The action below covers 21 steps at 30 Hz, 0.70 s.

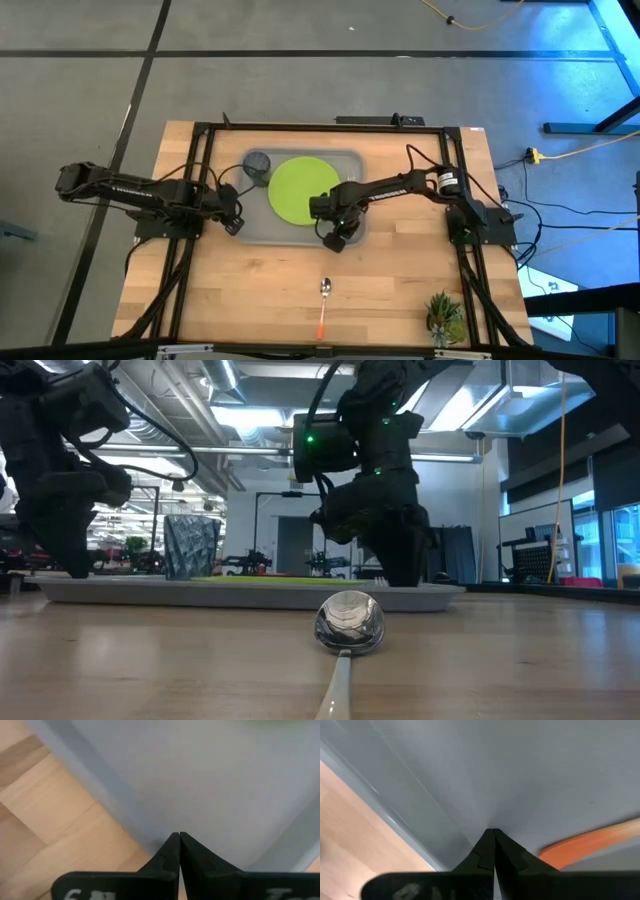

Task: Pick and place plate/cup/fork/spoon on tray
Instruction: Adjust the gray tray, then adjust the green plate

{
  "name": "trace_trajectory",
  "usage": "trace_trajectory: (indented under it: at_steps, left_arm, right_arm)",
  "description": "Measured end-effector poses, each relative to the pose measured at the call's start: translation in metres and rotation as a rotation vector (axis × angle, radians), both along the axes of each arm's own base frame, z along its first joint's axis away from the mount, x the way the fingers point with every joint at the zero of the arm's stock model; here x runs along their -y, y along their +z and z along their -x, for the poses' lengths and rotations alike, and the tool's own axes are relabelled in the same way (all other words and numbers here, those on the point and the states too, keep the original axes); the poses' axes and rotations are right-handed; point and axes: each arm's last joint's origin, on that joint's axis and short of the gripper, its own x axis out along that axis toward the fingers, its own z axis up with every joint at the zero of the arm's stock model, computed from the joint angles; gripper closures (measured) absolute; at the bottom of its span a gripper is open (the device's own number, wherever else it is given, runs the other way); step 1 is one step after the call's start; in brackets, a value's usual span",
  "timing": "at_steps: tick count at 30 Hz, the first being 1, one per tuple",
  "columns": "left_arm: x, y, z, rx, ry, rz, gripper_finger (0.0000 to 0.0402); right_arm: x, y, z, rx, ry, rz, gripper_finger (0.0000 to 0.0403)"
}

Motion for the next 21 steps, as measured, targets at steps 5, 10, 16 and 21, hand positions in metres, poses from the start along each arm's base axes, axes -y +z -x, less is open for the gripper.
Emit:
trace_trajectory:
  at_steps: [5, 10, 16, 21]
  left_arm:
    - [0.000, 0.000, -0.001, 0.008, 0.000, 0.000, 0.0401]
    - [0.000, 0.001, -0.002, 0.020, -0.002, -0.001, 0.0401]
    - [0.000, 0.001, -0.002, 0.024, -0.007, -0.004, 0.0401]
    - [0.000, 0.001, -0.002, 0.026, -0.004, -0.015, 0.0401]
  right_arm:
    - [-0.011, 0.000, 0.003, -0.026, 0.030, 0.009, 0.0399]
    - [-0.014, 0.008, 0.002, -0.017, 0.042, 0.046, 0.0399]
    - [-0.008, 0.057, -0.003, 0.123, 0.027, 0.167, 0.0399]
    - [0.014, 0.082, -0.009, 0.280, -0.051, 0.278, 0.0399]
